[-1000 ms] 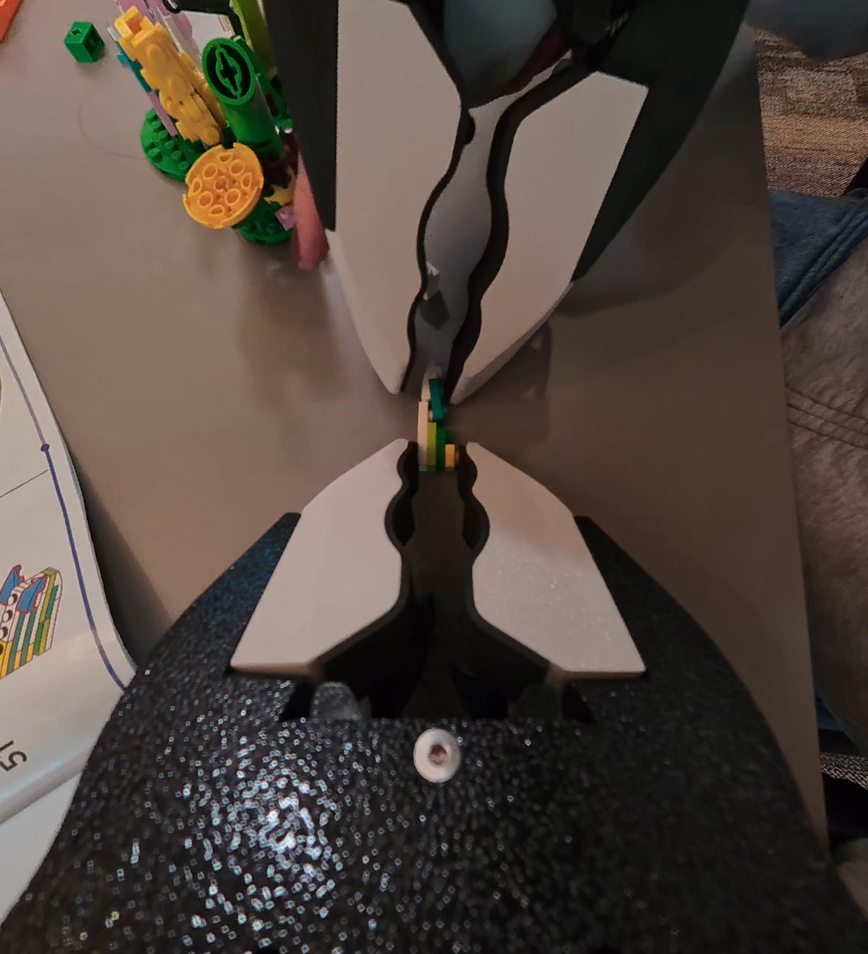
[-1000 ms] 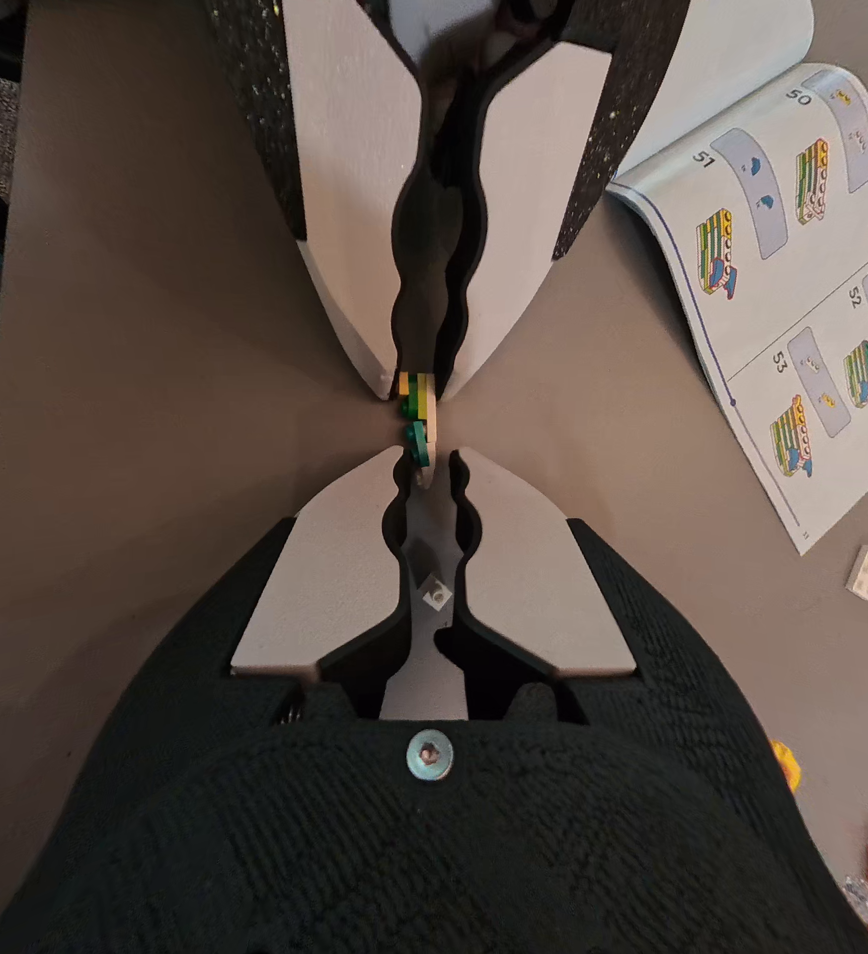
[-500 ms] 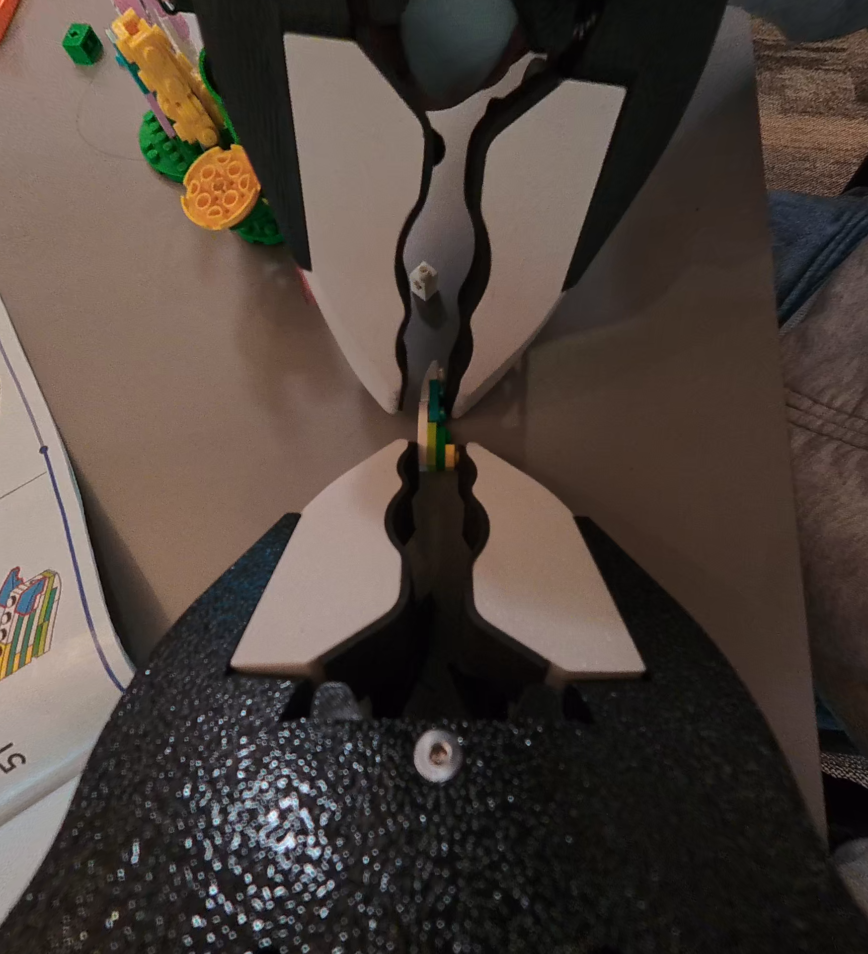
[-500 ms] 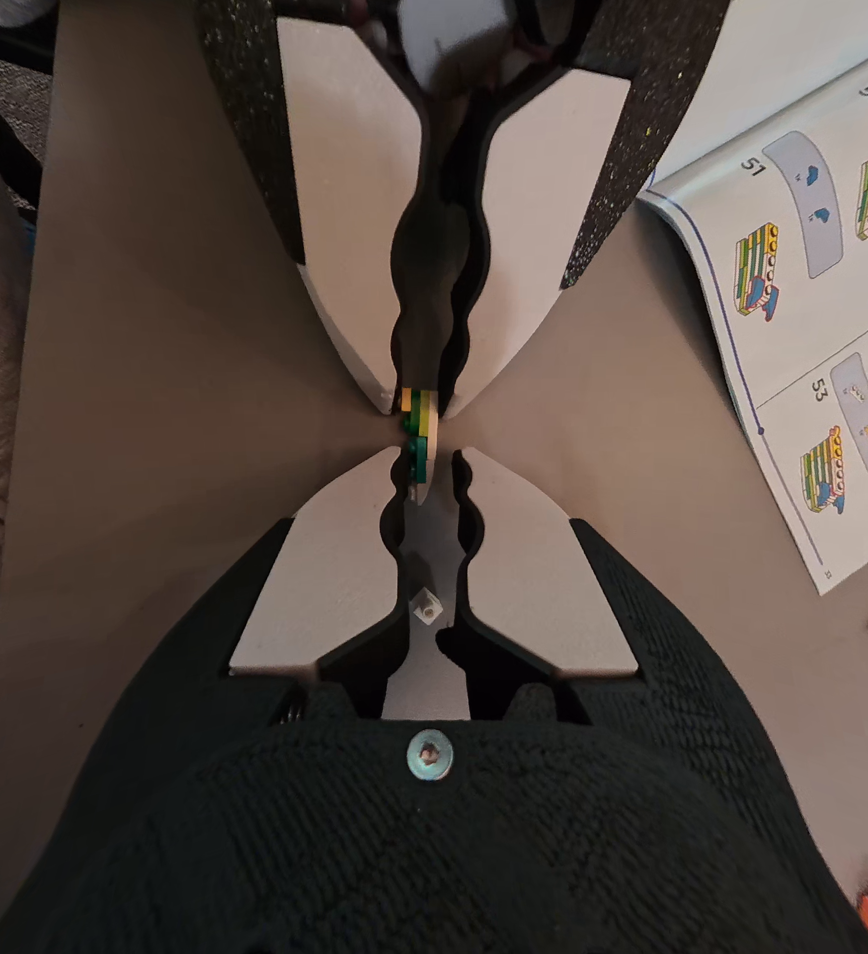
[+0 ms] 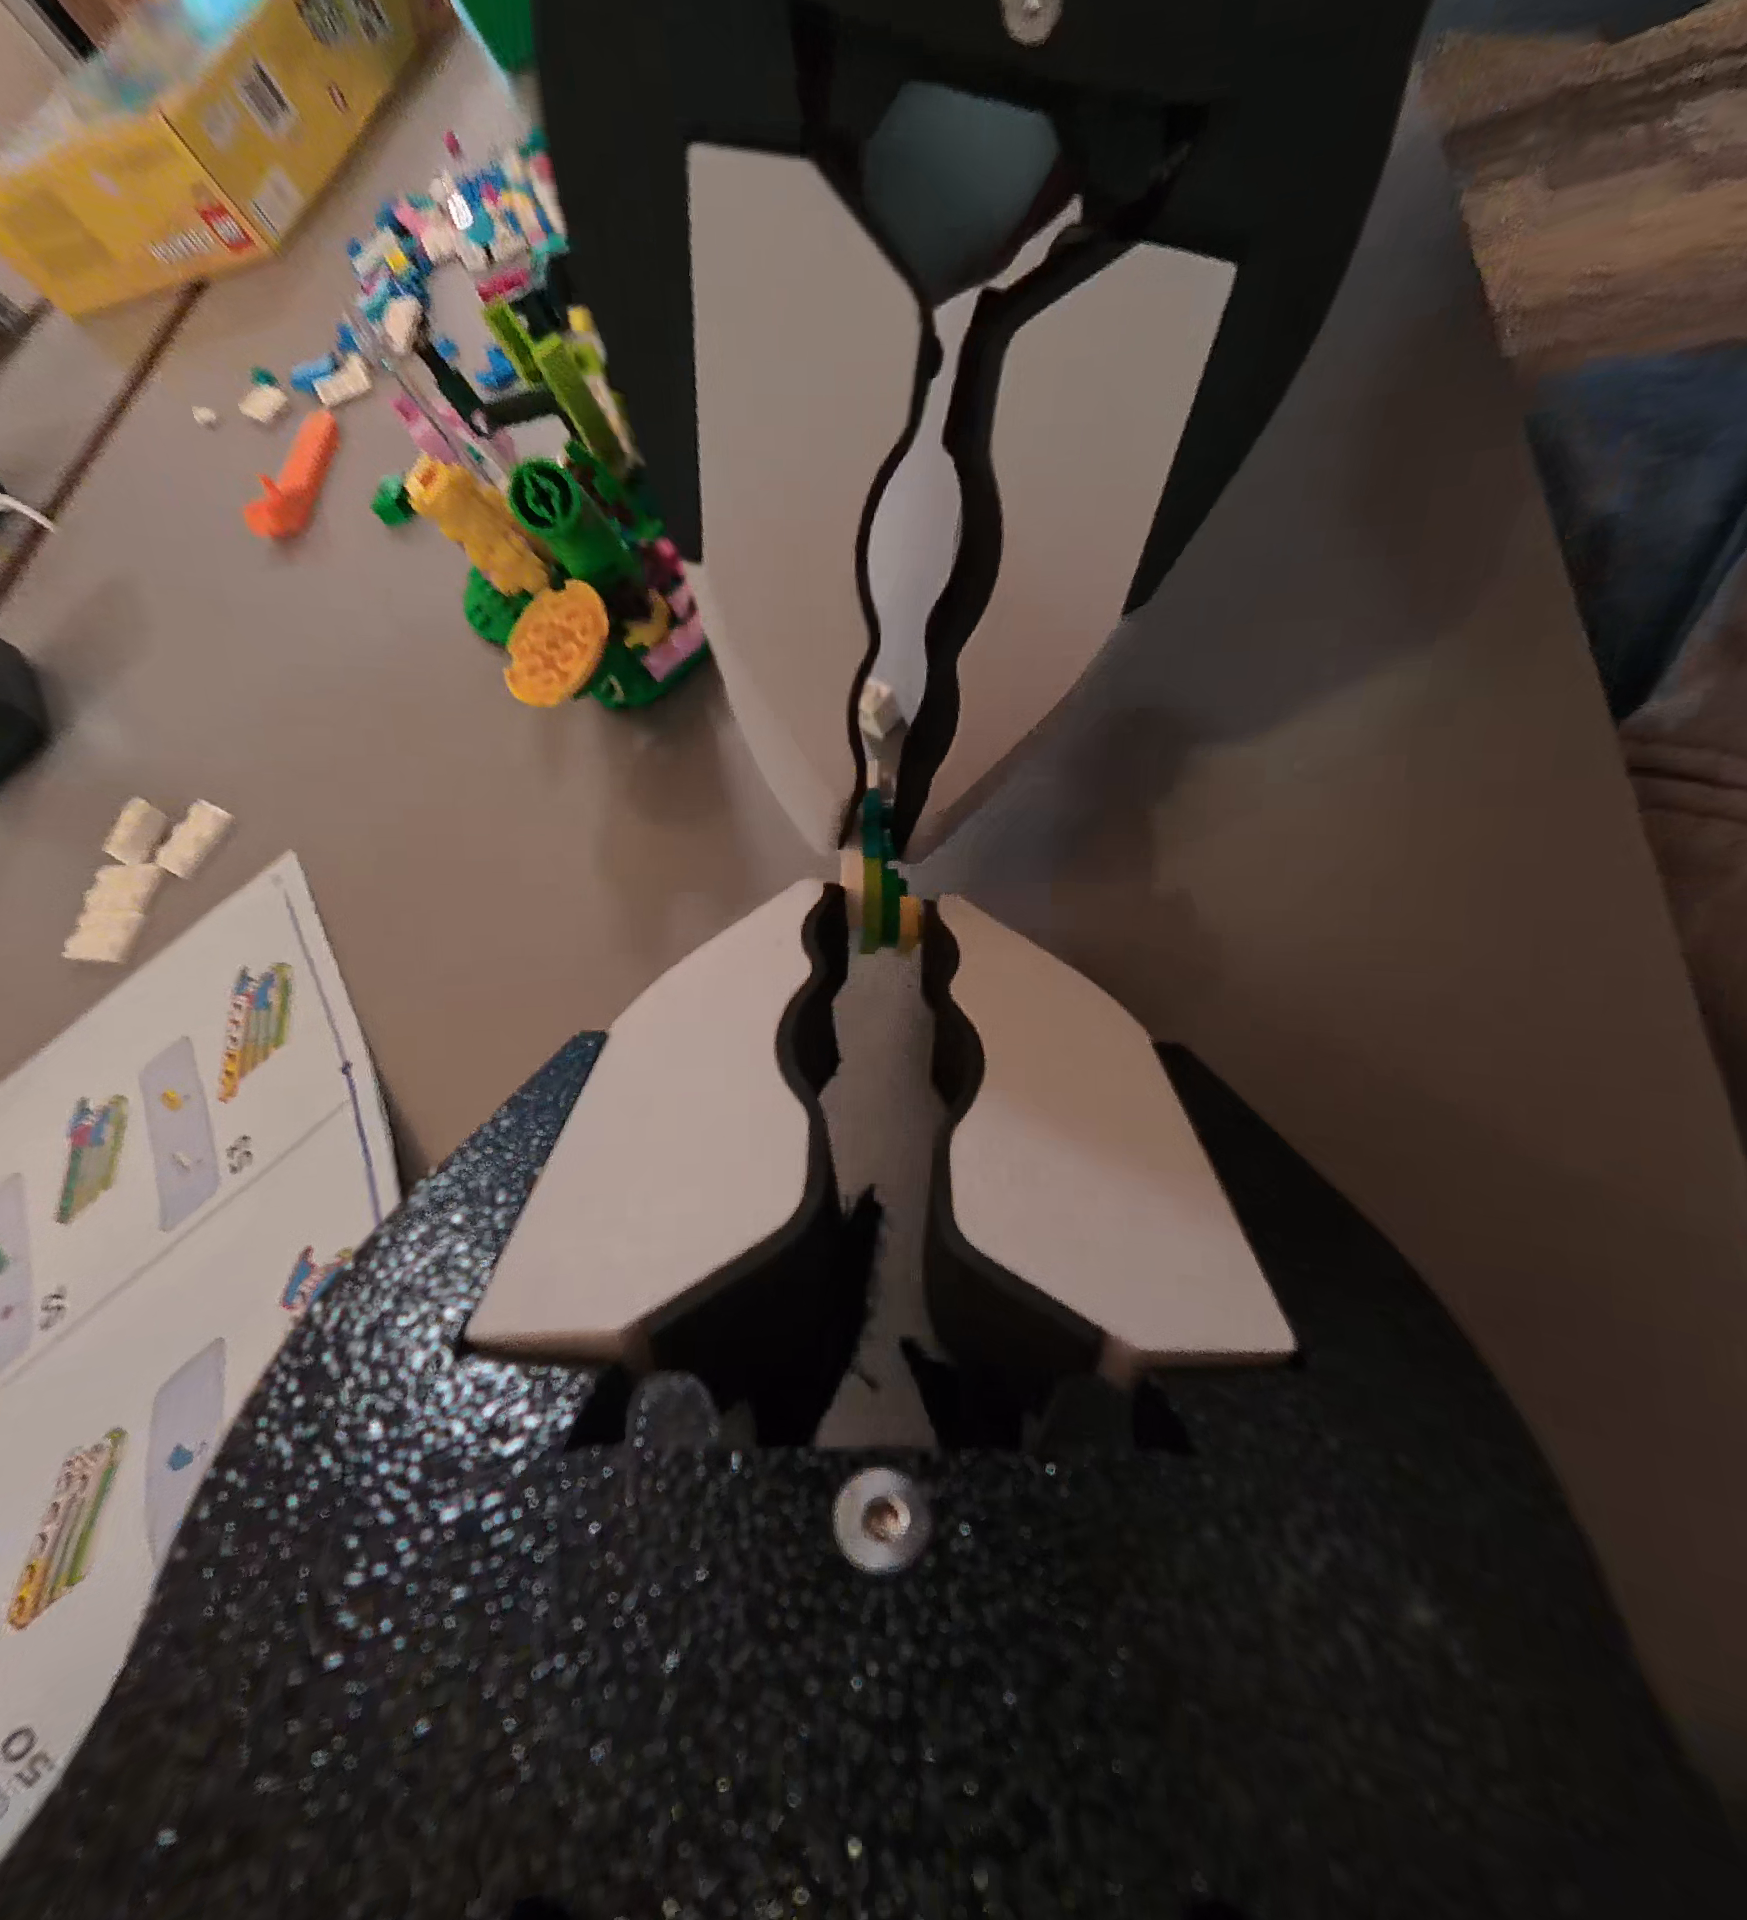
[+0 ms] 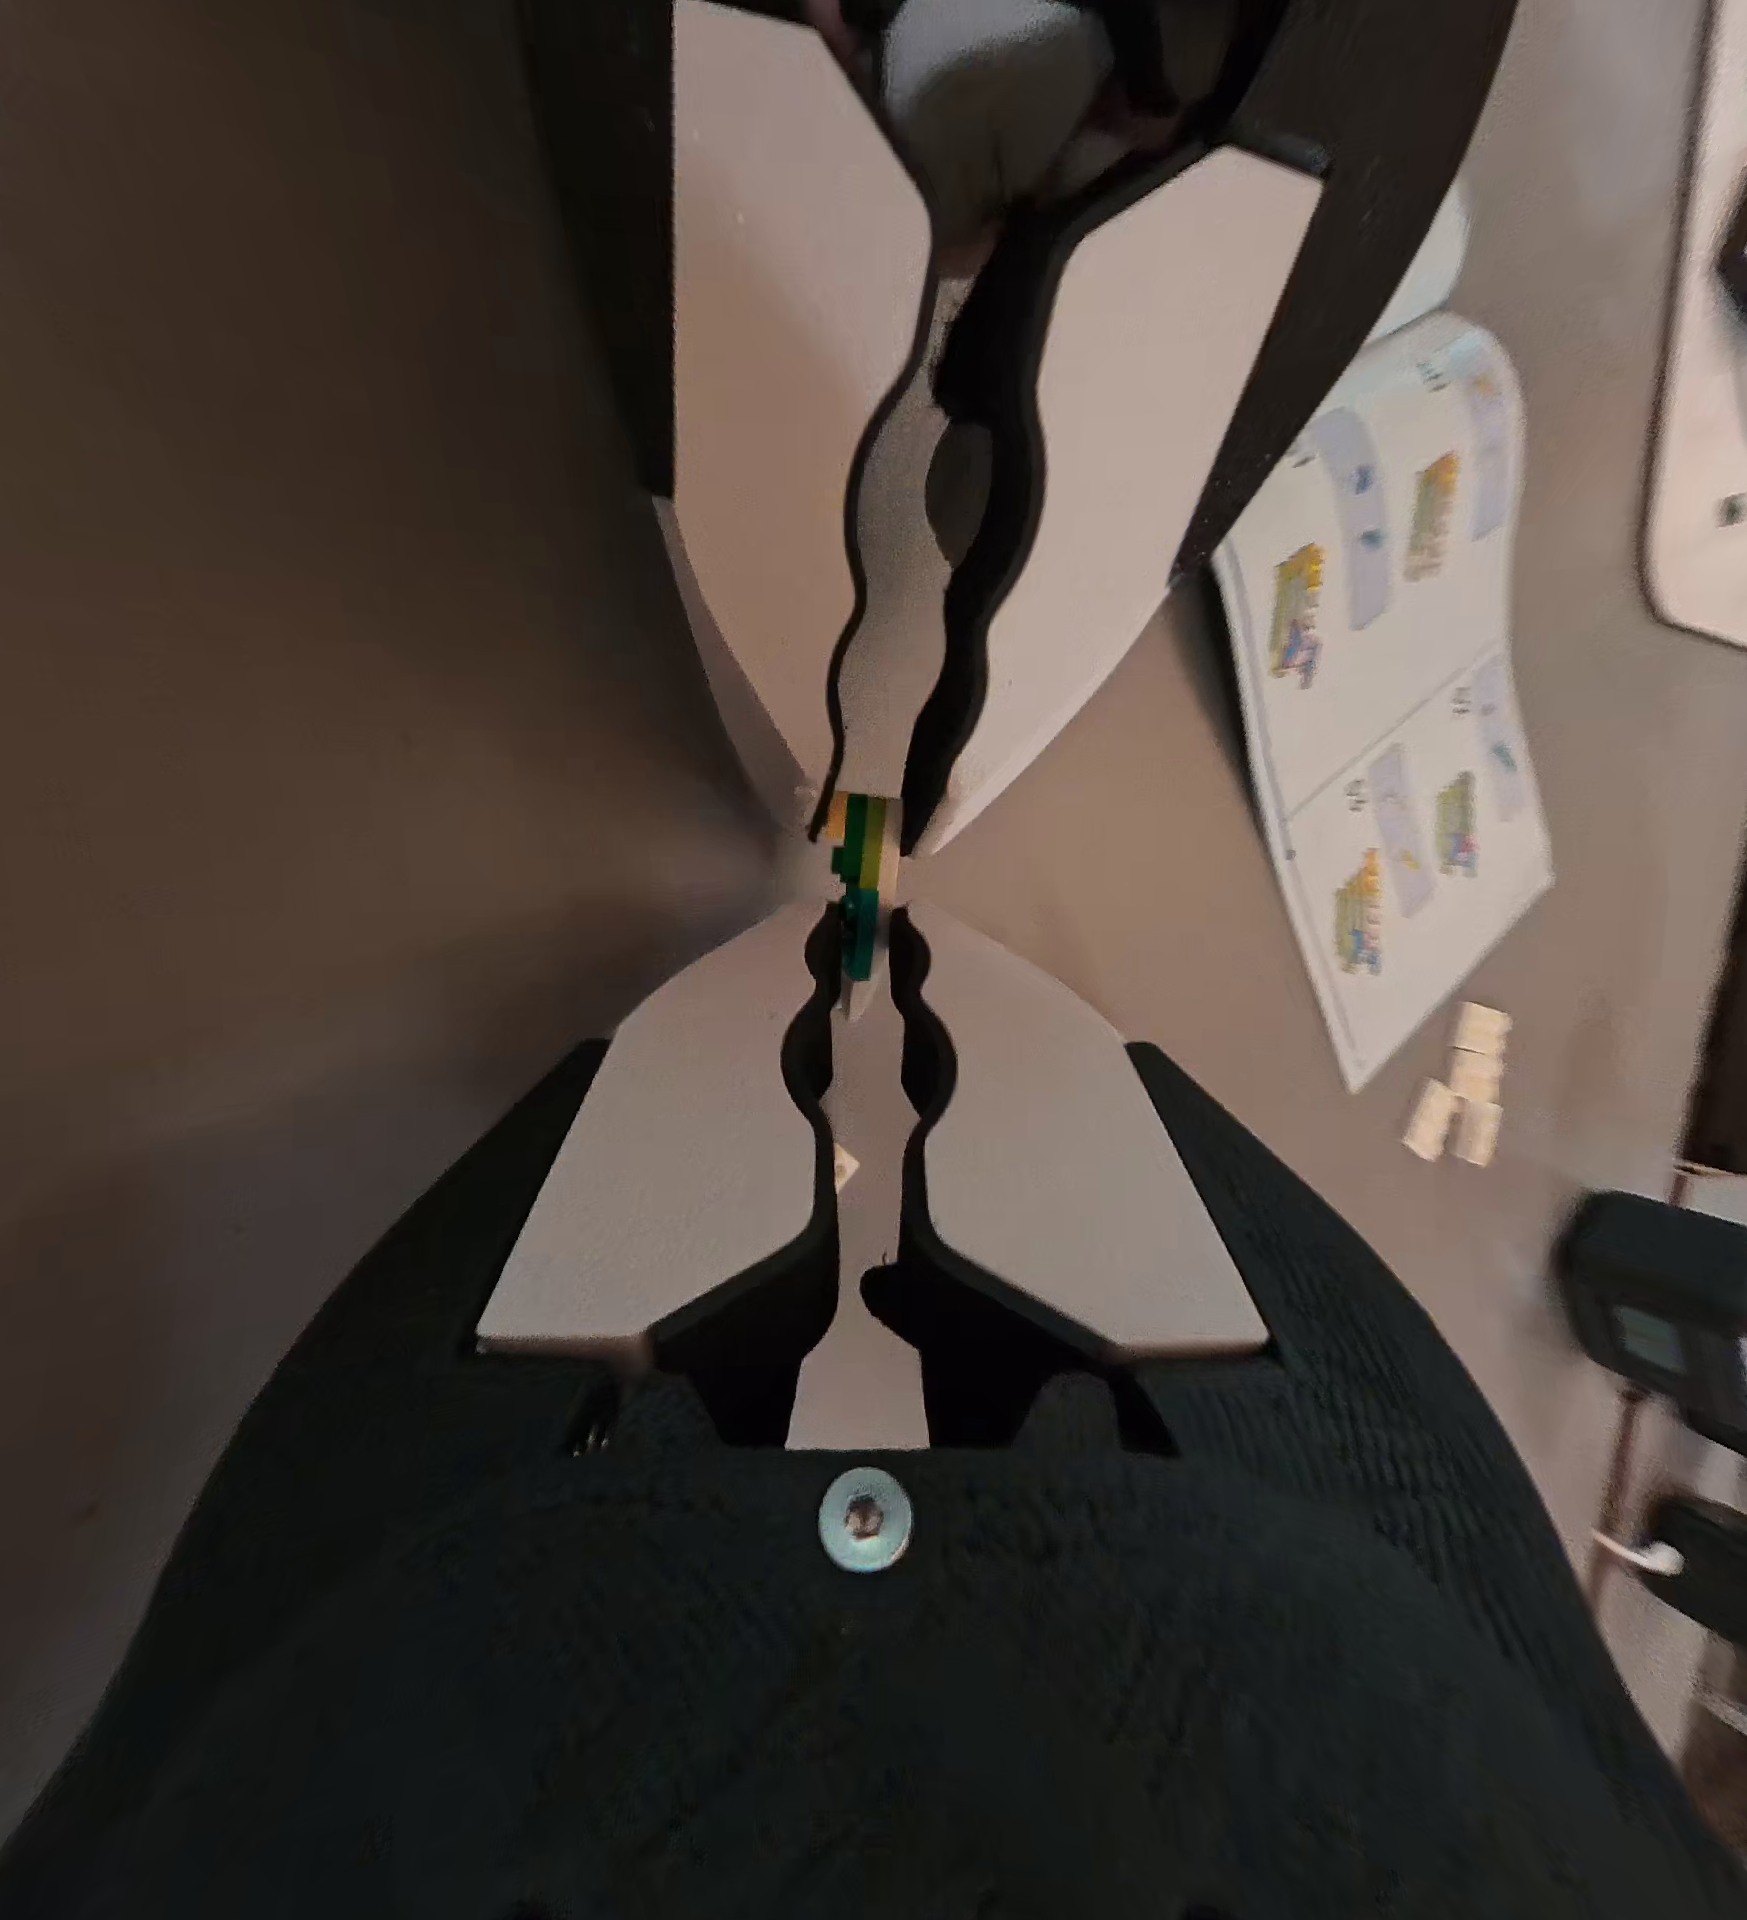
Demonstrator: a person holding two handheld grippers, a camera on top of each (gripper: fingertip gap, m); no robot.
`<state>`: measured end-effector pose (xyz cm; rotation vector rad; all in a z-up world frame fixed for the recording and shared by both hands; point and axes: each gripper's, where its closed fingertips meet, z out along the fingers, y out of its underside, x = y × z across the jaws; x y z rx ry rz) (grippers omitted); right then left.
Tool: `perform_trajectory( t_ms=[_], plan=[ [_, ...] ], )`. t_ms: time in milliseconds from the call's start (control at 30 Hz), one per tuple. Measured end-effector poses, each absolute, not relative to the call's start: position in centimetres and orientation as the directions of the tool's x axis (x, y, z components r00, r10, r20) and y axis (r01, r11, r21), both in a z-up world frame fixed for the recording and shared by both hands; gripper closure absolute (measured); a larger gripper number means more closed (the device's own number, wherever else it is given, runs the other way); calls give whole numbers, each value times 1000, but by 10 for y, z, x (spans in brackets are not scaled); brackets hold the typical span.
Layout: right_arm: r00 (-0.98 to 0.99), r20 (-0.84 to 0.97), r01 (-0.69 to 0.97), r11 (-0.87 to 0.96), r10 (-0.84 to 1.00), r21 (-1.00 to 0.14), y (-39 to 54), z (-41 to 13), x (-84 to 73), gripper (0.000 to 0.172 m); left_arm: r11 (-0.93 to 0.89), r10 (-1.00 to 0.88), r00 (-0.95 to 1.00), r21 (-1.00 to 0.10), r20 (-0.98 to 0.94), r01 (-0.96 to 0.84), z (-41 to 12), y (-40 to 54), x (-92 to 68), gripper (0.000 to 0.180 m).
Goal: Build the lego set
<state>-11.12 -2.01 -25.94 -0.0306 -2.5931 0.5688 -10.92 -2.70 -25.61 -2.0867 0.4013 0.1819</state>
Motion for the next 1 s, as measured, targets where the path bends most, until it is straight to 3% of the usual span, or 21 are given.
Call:
perform_trajectory(
  t_ms=[300,633,1000],
  plan=[
    [-730,676,-200,916,97,-348,-20,-239,-111,165,-380,-184,950,-873,-252,-306,-238,-27,-108,167],
    [-740,658,-179,904,137,-389,-20,-234,-111,162,-307,-212,967,-930,-142,-204,-226,-26,-100,166],
    [-842,515,-78,909,160,-410,-16,-245,-103,164,-384,-230,942,-866,-246,-320,-242,-22,-98,167]
  ],
)
